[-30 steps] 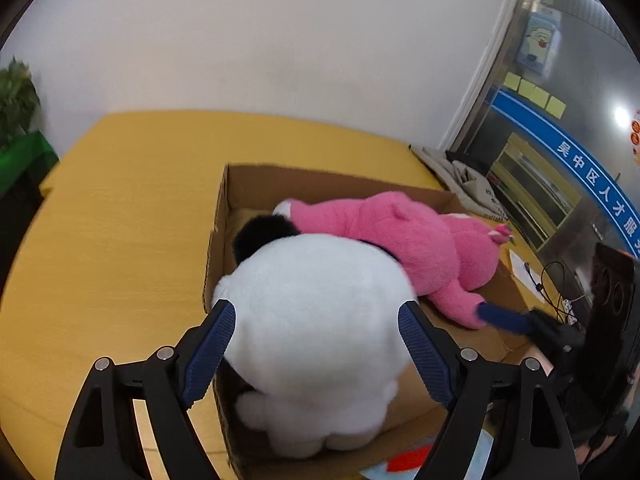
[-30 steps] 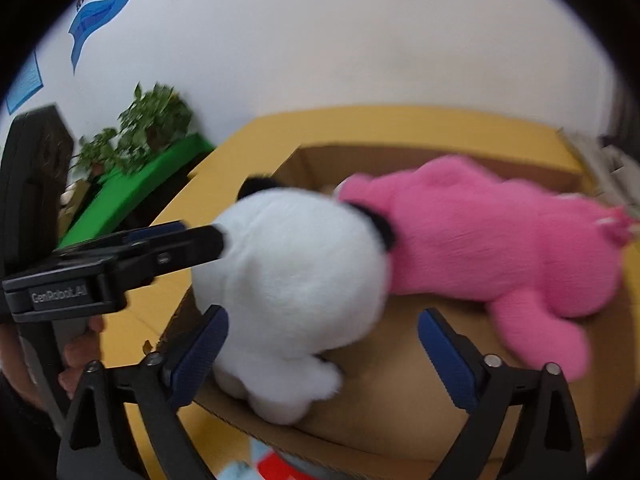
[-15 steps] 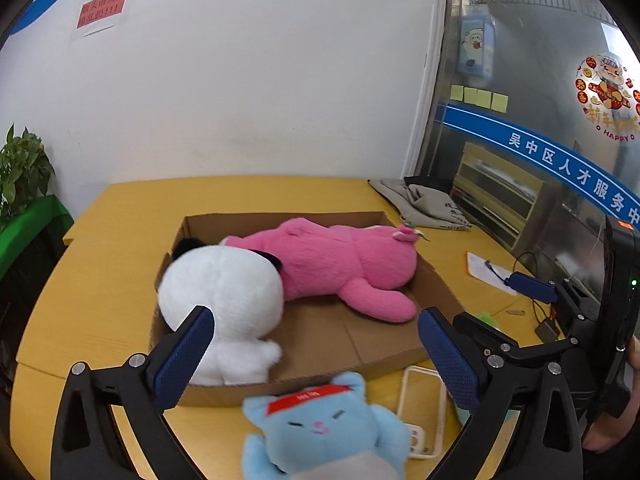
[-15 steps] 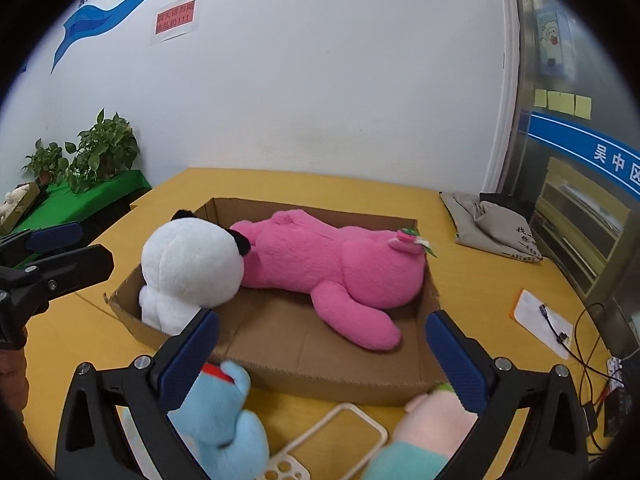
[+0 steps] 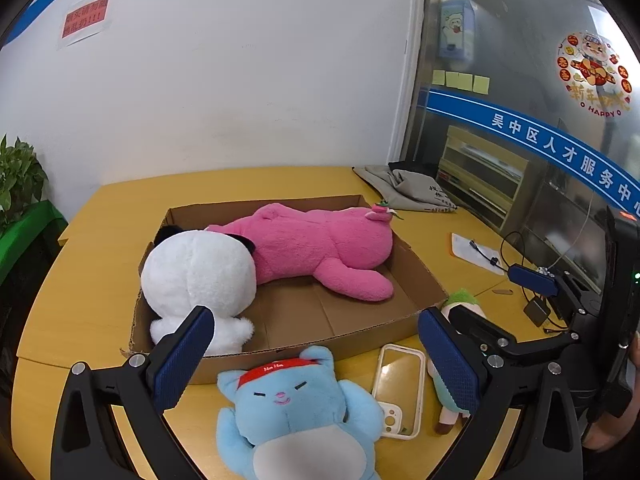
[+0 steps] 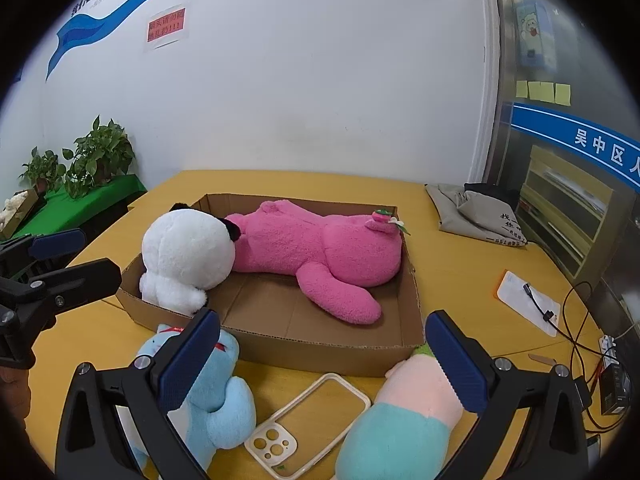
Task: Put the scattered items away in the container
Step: 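Move both tools back toward the blue bear on the table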
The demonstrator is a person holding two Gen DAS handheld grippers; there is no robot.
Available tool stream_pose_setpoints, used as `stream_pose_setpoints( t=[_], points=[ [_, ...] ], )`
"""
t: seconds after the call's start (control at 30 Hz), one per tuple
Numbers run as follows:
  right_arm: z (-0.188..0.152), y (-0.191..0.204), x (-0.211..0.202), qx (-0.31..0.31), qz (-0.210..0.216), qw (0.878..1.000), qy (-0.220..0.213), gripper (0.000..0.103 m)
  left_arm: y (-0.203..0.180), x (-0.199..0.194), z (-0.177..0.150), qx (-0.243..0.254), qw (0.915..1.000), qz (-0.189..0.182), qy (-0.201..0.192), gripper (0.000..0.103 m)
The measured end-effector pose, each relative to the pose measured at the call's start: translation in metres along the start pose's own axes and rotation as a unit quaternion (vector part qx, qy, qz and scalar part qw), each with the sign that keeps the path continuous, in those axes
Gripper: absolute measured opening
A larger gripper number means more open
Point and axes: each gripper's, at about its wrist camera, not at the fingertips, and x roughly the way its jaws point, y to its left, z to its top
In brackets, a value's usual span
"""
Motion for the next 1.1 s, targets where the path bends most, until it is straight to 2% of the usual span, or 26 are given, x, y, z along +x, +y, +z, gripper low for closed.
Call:
stream_pose_setpoints(
  t=[0.63, 1.1],
  points=[
    [-0.014, -0.005, 0.007, 0.011, -0.005, 1.0, 0.016, 0.103, -0.004, 0.015, -0.007, -0.003, 0.9999, -0.01, 0.009, 0.103],
    [-0.018, -0.002, 0.016, 0.008, -0.001, 1.0, 0.028, 0.103, 0.014, 0.023, -0.019, -0.025, 0.9991, -0.017, 0.03, 0.103]
  ],
)
